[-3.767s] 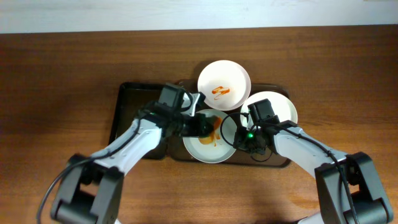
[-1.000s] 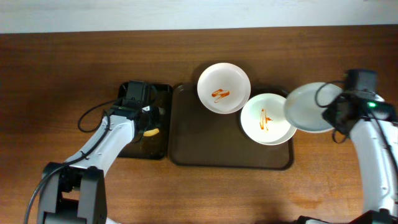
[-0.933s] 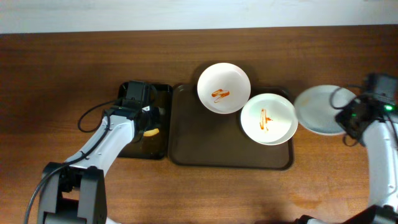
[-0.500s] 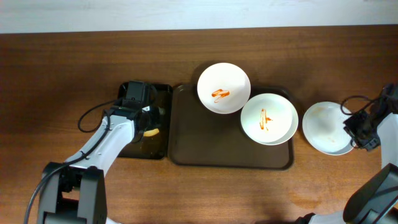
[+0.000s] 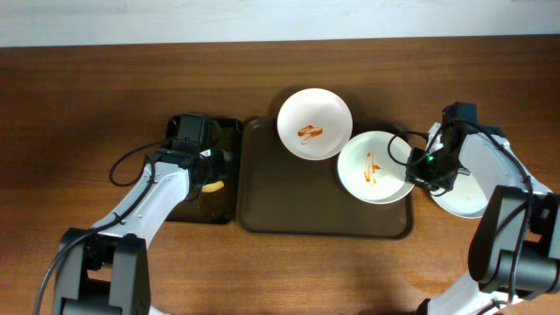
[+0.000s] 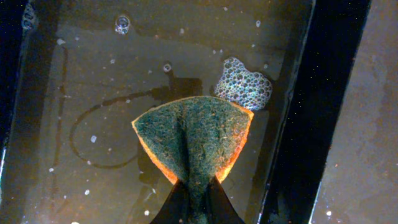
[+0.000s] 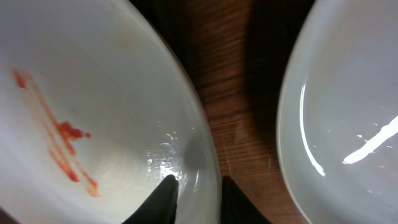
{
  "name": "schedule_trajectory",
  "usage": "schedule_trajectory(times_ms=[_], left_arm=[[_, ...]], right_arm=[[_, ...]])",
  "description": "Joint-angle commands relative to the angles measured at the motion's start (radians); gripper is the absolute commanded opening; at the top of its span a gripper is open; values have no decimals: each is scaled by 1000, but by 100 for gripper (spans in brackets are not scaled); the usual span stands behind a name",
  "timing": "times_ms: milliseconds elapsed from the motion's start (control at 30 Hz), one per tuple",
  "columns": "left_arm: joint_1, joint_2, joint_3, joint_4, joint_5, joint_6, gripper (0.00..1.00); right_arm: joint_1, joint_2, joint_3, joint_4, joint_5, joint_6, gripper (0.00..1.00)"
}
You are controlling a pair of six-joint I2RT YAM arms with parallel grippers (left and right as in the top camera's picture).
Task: Clean dirty plates on tray and stack at the side
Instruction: 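Grasp the lower-left sauce plate rim with the right gripper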
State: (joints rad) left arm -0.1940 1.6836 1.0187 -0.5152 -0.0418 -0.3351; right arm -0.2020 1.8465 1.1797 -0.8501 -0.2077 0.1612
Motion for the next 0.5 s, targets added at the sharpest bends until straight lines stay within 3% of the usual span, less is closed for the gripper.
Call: schedule_trajectory(times_ms=[0,133,267,400,467], left_arm=[[7,12,-3,1,0,15,0],[7,12,-3,1,20,16,0],[7,12,-3,1,29,16,0],[7,-16,-2,20,156,71,0],[-7,-64,-2,70,348,108,0]], right_arm=[[7,8,-3,-19,10,4,8],[23,7,-3,-113,9,4,4],[132,7,-3,-183,-17,5,4],[306,8,-3,-163,-16,82,4],[367,8,-3,-135,-16,107,4]])
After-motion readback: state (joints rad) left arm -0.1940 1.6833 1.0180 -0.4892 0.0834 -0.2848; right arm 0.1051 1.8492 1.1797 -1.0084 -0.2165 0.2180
